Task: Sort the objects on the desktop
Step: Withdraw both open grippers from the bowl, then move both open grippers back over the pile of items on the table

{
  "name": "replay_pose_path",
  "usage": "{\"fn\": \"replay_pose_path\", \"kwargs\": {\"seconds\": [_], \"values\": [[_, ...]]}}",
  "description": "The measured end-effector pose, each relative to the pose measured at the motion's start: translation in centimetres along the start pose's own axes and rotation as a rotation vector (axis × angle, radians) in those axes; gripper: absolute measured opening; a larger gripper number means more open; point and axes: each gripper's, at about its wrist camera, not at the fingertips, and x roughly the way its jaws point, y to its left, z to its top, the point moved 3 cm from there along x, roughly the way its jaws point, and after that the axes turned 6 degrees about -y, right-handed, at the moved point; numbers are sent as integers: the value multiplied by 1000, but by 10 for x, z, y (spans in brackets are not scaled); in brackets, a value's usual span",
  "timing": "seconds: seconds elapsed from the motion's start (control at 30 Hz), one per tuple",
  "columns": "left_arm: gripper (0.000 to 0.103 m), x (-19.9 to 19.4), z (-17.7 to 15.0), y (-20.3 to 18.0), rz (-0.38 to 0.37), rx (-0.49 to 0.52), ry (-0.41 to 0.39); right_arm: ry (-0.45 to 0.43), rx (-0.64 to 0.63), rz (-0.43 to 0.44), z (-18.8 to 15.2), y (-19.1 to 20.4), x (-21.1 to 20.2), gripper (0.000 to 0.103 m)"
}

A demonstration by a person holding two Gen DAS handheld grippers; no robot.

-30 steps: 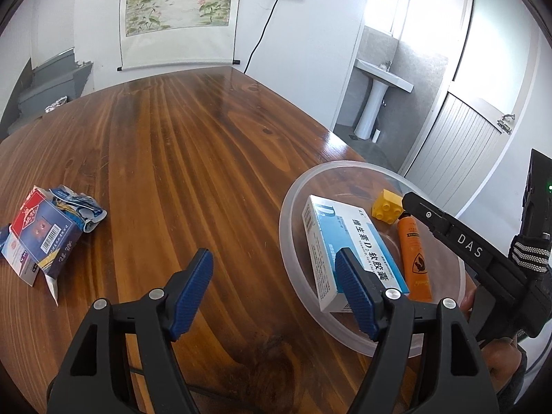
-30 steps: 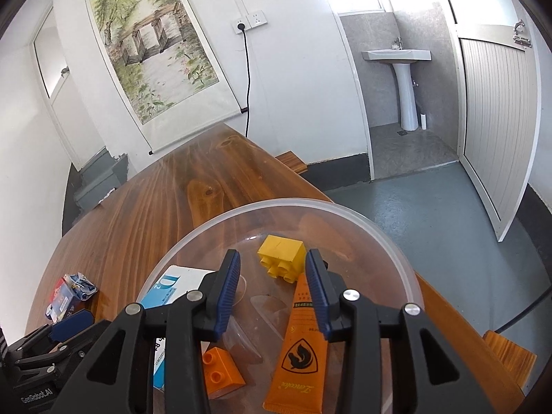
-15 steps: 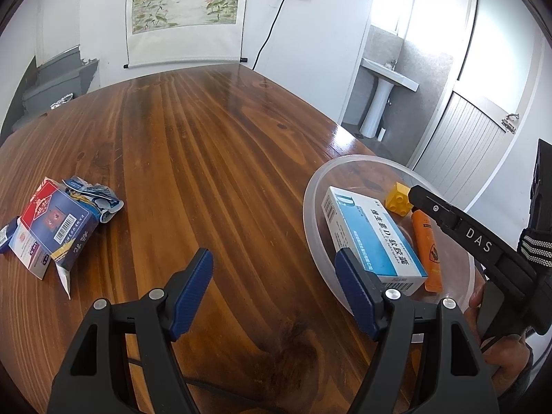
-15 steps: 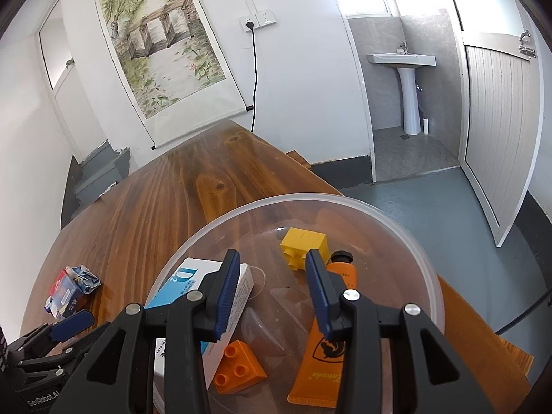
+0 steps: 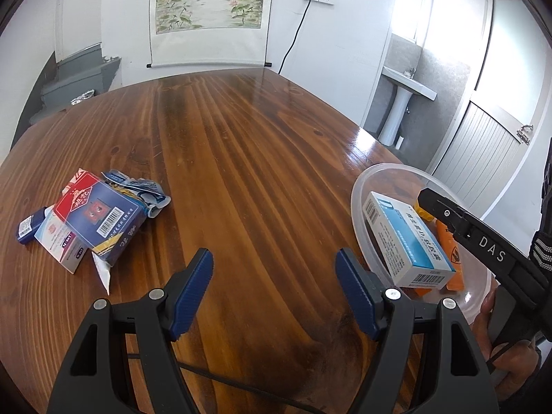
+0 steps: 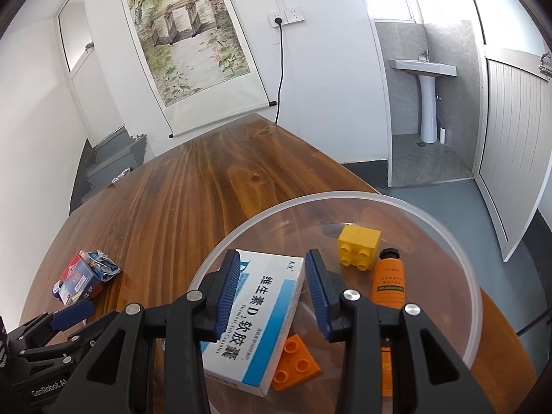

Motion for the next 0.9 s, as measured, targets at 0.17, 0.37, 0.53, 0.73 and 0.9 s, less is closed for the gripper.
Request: {"fn": "replay_pose_path", "kwargs": {"seconds": [0.17,0.37,0.53,0.73,0.9], "values": [[76,-3,-1,18,20,-18,-1,14,-24,25,-1,16,3,43],[76,-7,0,40,59,-36,-9,26,-57,52,-2,38,7,44],[76,-10,-2,63,85,-61,-14,37,-91,79,-4,59,10,43],[76,-16,-3,87,117,-89,-22,63,-130,114,-9,83,16,44],[76,-20,-4,115,151,-133,-27,84,-175,143,-13,106,22,44]]}}
